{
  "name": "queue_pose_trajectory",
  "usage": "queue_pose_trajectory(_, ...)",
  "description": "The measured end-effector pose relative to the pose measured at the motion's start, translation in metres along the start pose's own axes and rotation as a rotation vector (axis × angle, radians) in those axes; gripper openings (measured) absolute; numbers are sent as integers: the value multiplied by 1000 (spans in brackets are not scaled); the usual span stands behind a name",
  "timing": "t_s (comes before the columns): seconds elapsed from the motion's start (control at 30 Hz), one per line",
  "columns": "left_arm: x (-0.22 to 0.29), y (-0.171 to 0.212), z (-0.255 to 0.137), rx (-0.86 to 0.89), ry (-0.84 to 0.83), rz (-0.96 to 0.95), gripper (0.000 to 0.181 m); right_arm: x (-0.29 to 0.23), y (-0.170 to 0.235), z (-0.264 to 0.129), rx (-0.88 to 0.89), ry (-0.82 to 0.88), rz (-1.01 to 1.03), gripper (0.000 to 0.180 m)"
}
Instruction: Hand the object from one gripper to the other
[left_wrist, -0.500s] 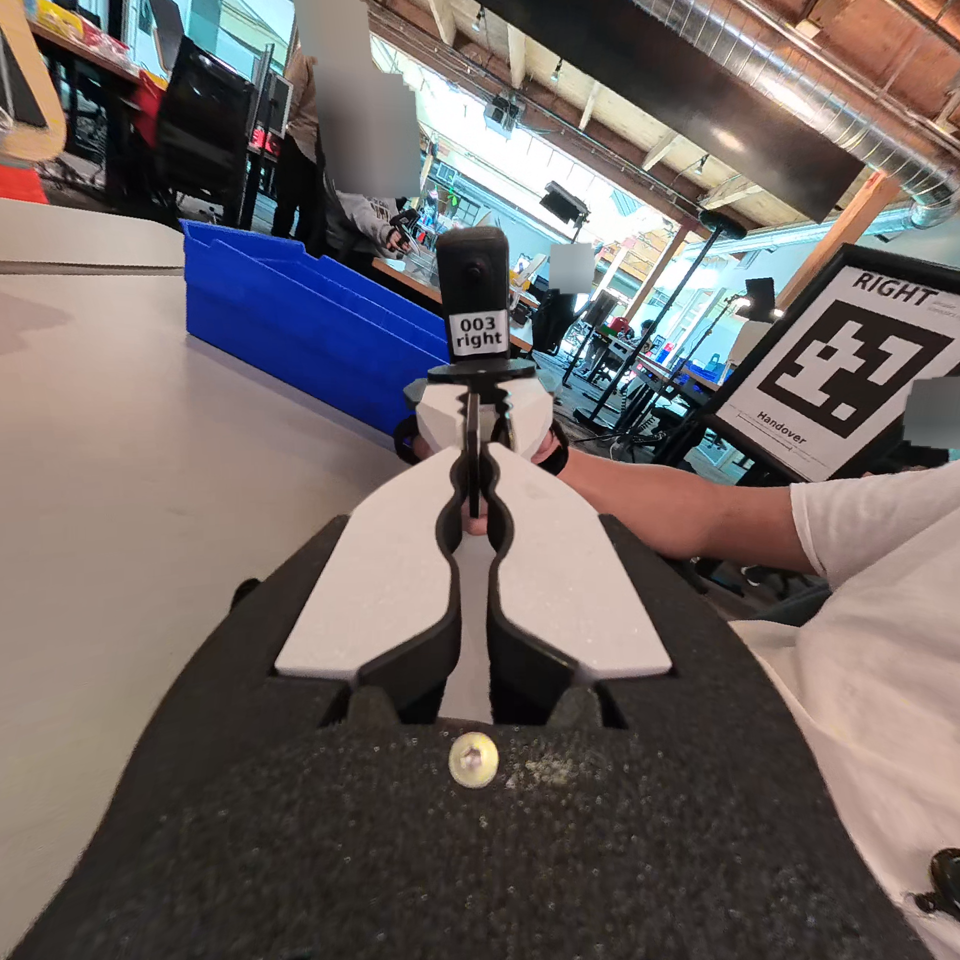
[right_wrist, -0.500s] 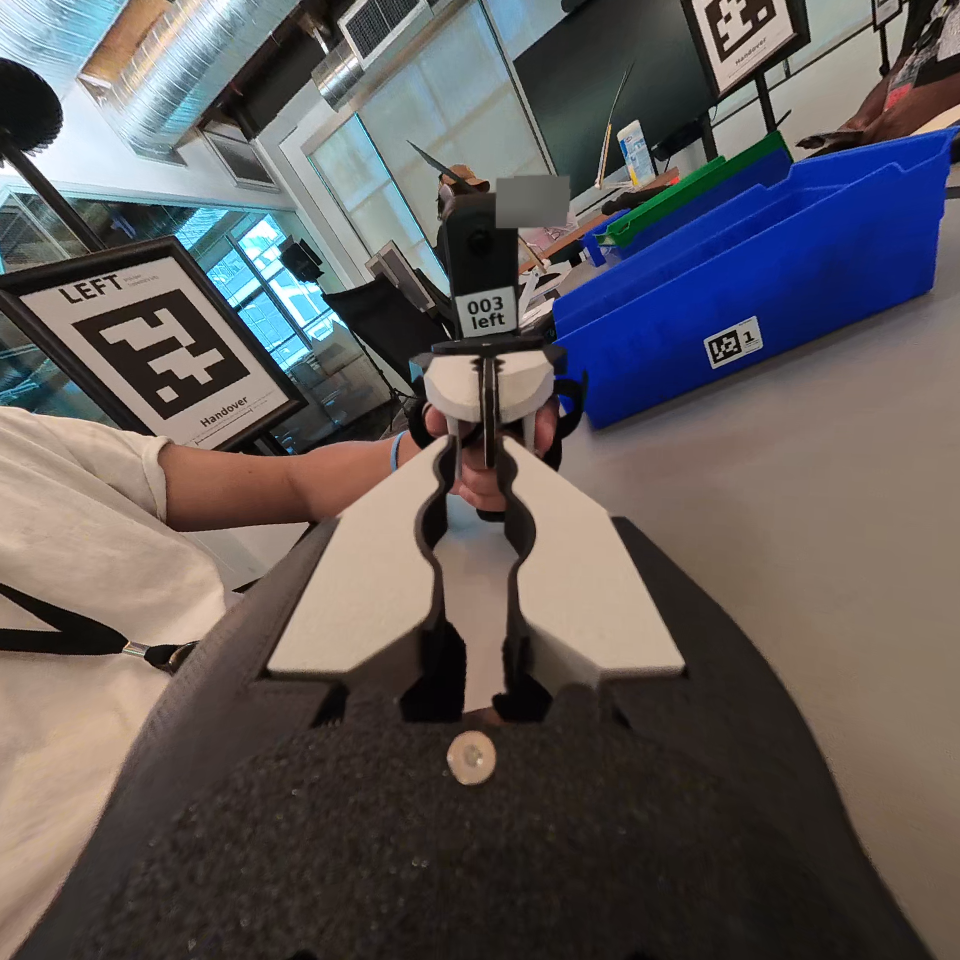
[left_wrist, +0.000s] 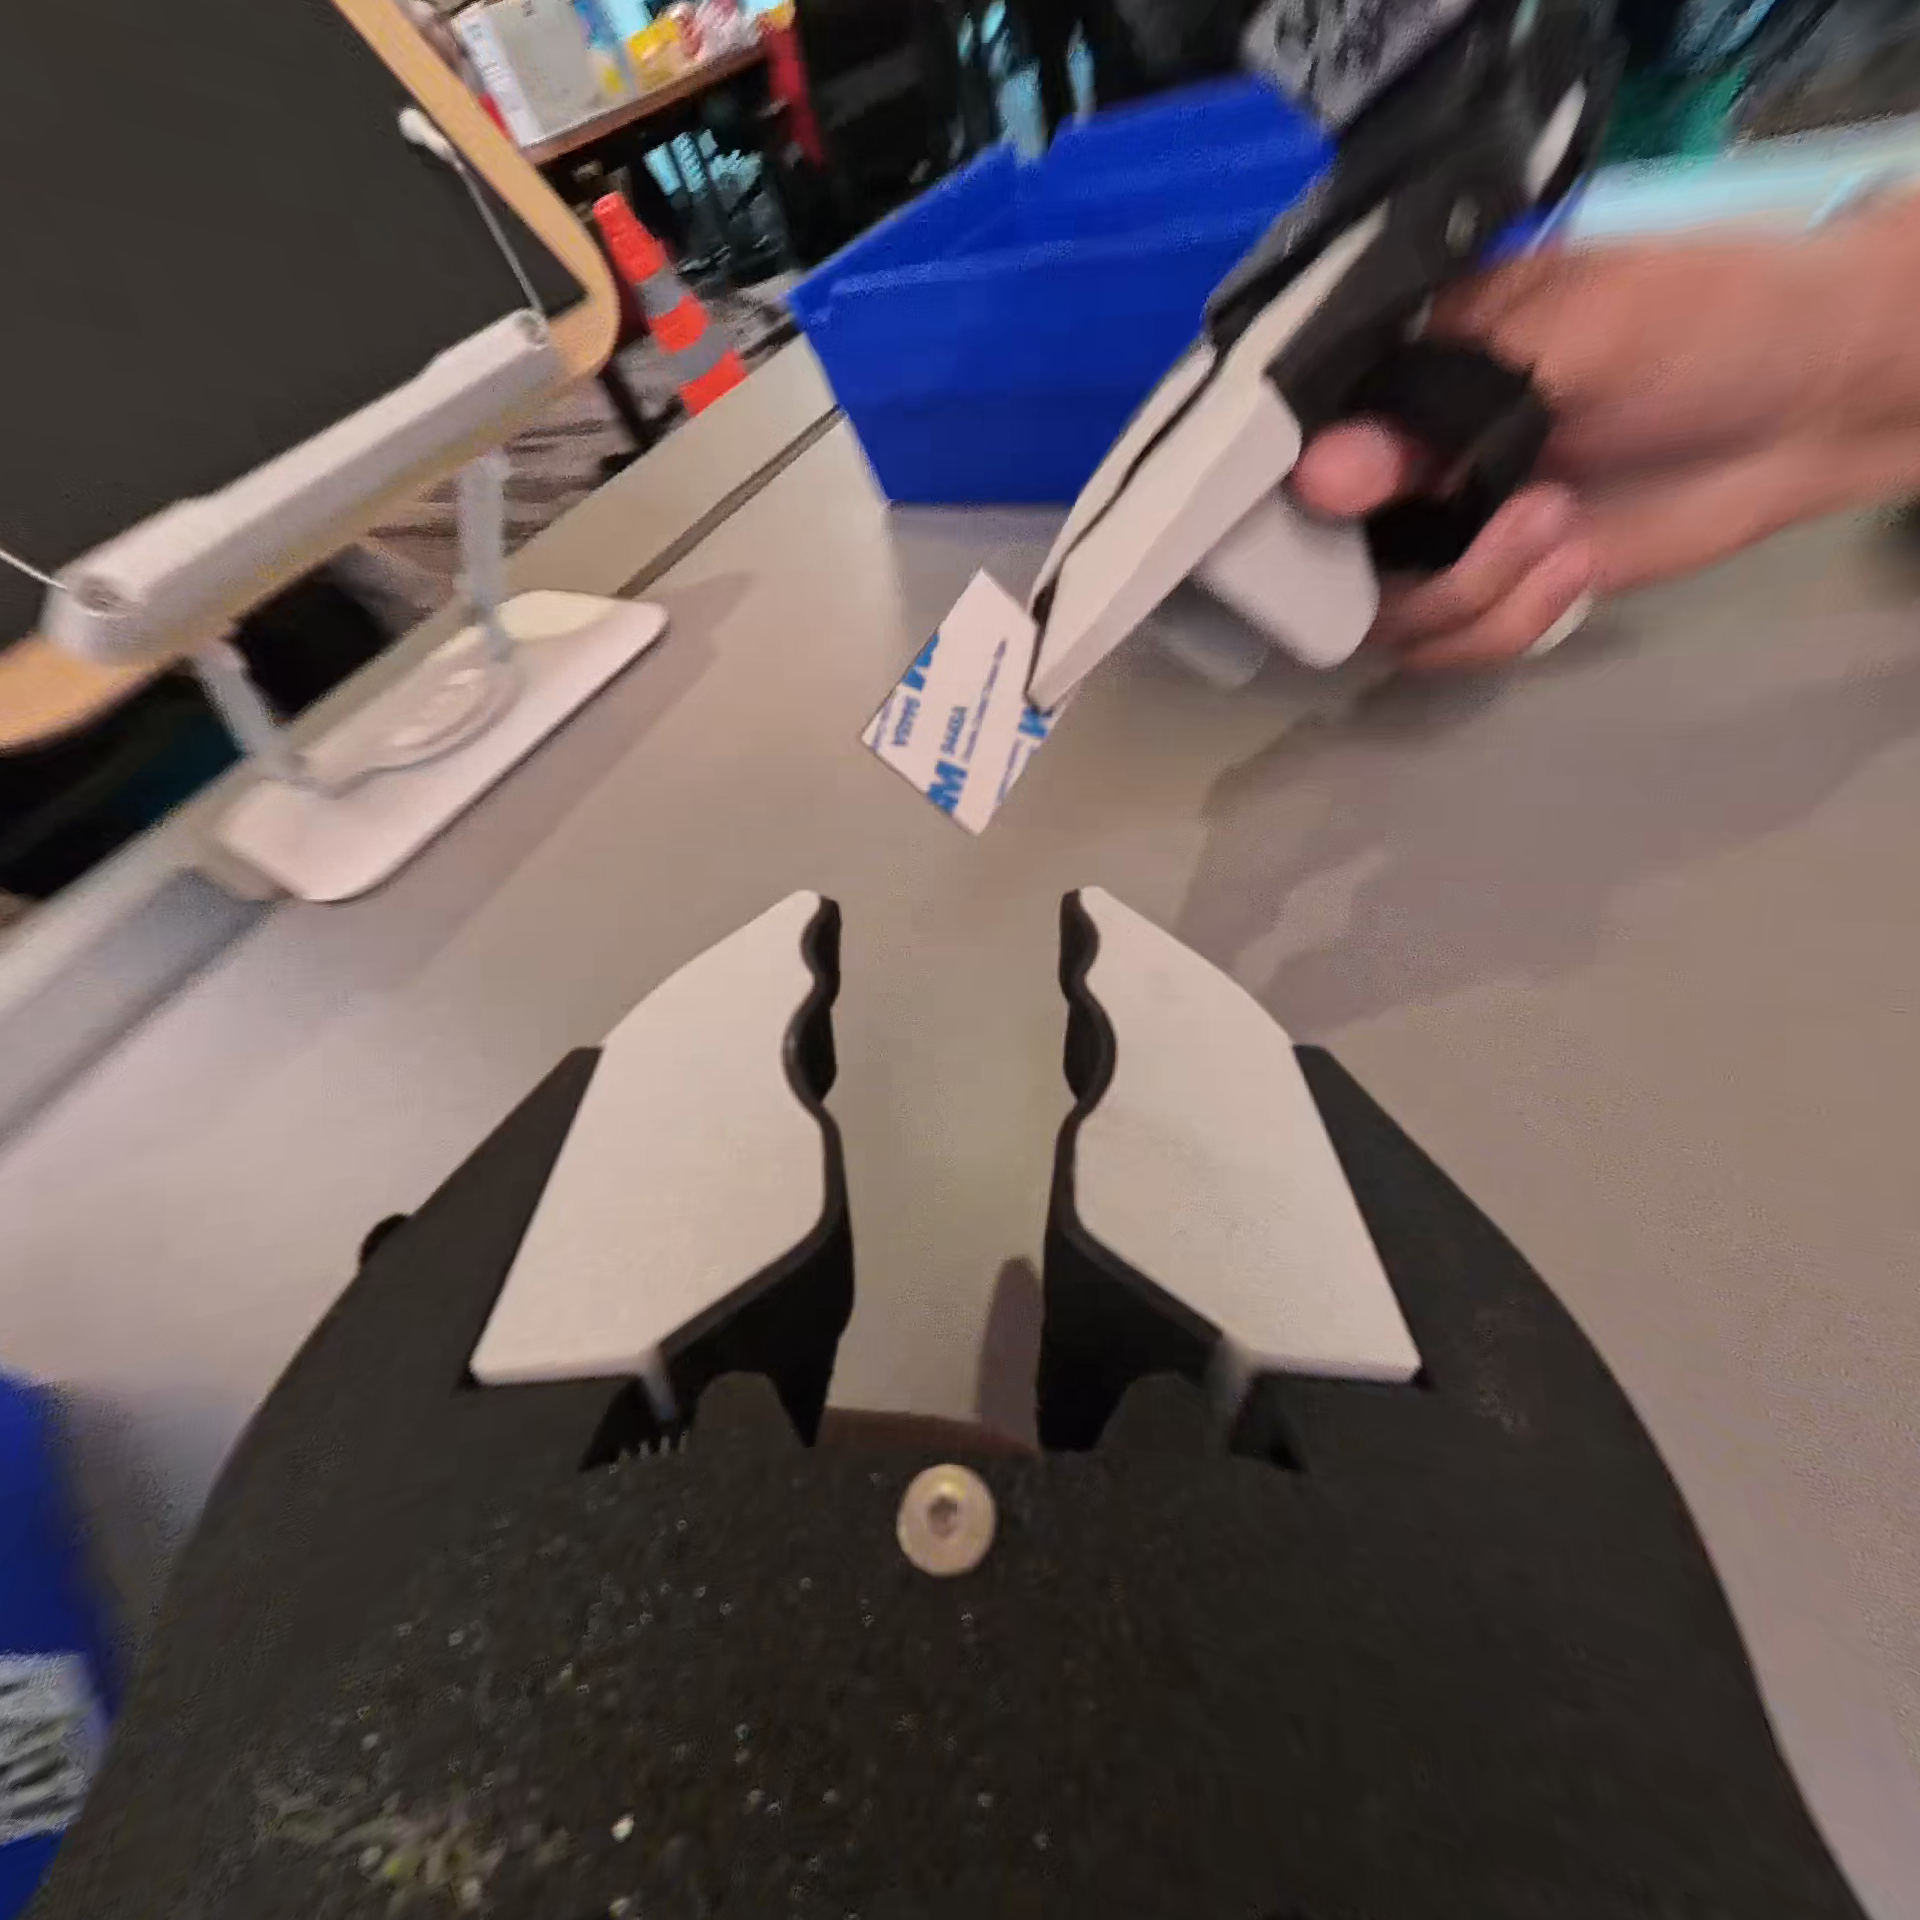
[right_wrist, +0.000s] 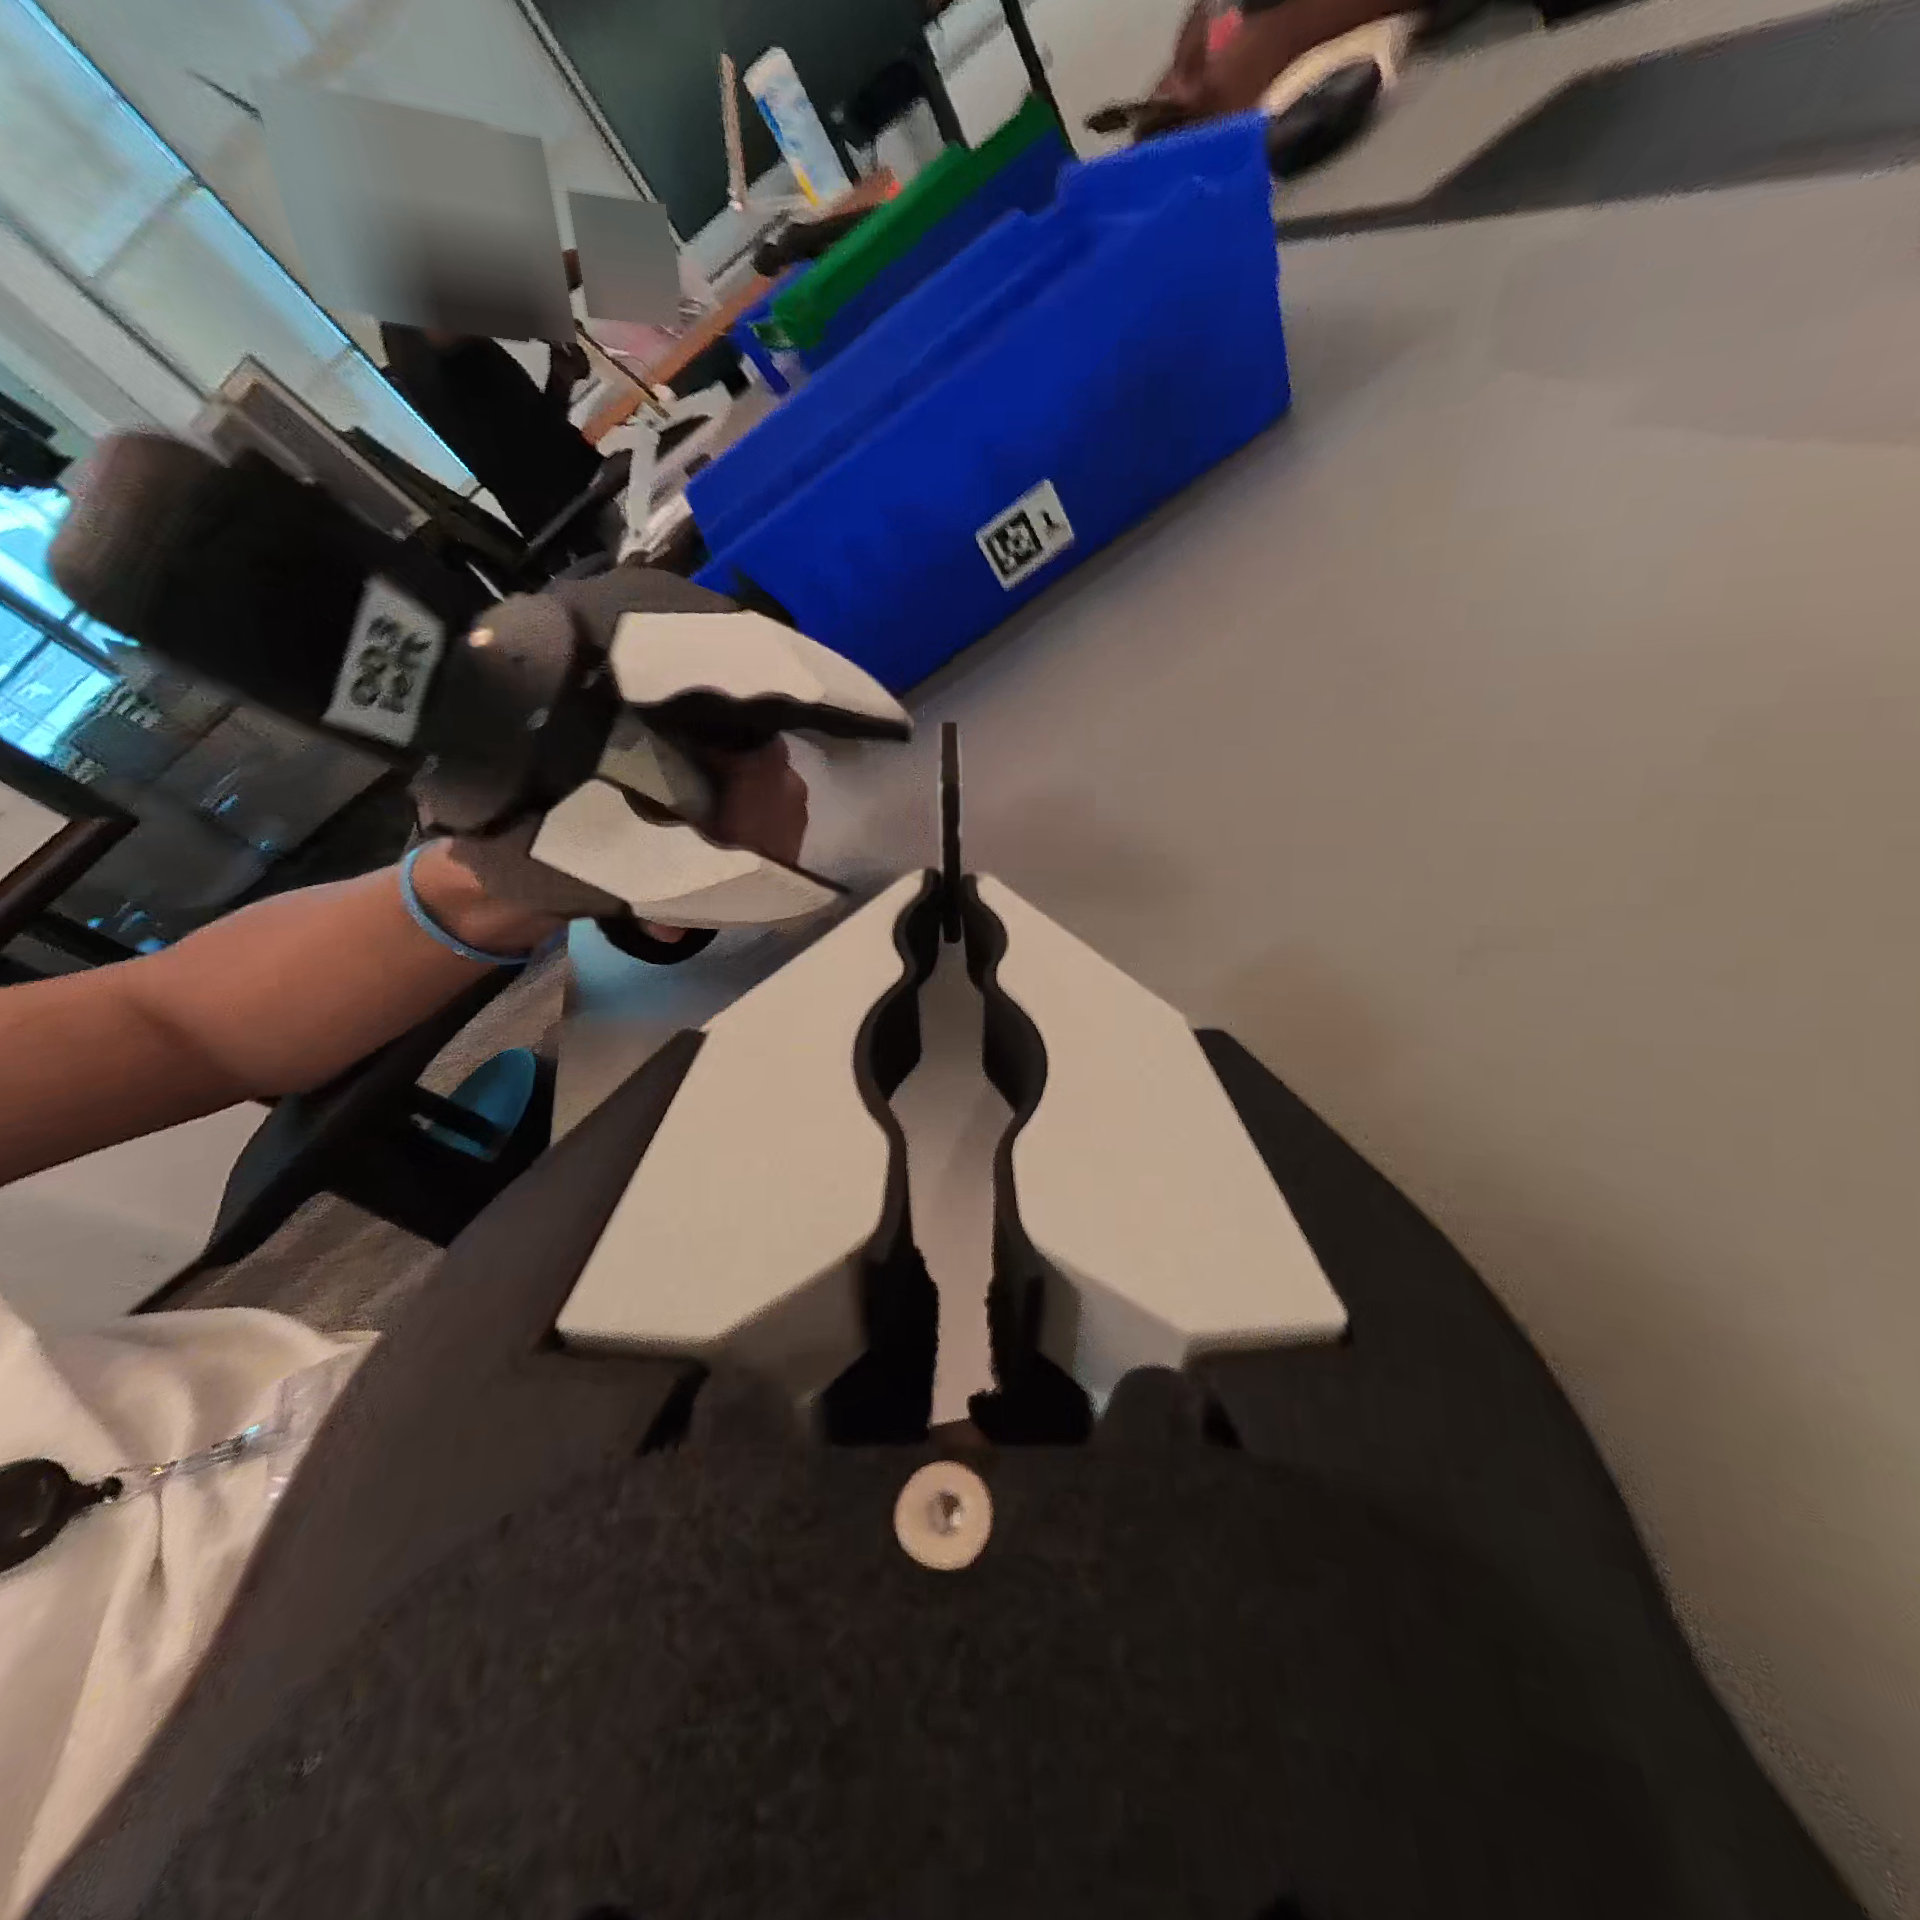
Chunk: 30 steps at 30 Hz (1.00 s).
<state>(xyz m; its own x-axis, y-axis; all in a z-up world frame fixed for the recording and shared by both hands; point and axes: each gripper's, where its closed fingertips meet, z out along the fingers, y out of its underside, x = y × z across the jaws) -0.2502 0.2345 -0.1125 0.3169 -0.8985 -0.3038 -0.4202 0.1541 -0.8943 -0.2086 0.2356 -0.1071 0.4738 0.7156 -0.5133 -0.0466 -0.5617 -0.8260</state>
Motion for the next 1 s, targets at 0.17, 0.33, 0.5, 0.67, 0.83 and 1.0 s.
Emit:
queue_pose_trajectory(0.17,-2,22,10,-213,-167,366,60,0,23,11,-98,-75,200,3)
queue_pose_trajectory(0.33,7,15,11,-224,-208,541,64,-13,32,19,-148,-103,182,3)
queue_pose_trajectory(0.5,15,16,13,-220,-190,566,54,-28,34,24,-158,-153,125,3)
queue_pose_trajectory(0.67,13,11,10,-191,-157,490,35,-33,29,25,-122,-146,27,4)
queue_pose_trajectory(0.83,6,-12,2,-16,-134,323,35,-44,5,15,35,-245,21,40)
queue_pose_trajectory(1.0,11,-43,-14,263,-3,155,34,-64,-17,-7,104,-495,264,81)
